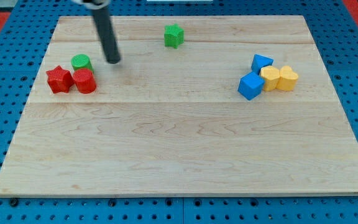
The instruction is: Push the green blocks above the red blocks
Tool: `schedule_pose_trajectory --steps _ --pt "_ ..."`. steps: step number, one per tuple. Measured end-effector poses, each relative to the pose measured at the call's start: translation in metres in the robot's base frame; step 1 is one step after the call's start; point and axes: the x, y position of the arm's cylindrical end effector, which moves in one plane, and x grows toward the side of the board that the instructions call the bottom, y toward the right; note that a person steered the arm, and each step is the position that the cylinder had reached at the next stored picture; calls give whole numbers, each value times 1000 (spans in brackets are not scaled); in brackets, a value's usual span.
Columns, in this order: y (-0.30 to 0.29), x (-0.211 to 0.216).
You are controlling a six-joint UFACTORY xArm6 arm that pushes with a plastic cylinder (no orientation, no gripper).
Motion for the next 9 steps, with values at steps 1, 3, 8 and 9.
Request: schedule_pose_trajectory --steps 1,3,8,9 --pt "111 -35" --pt "110 -97" --pt "56 -39" --pt "57 -39"
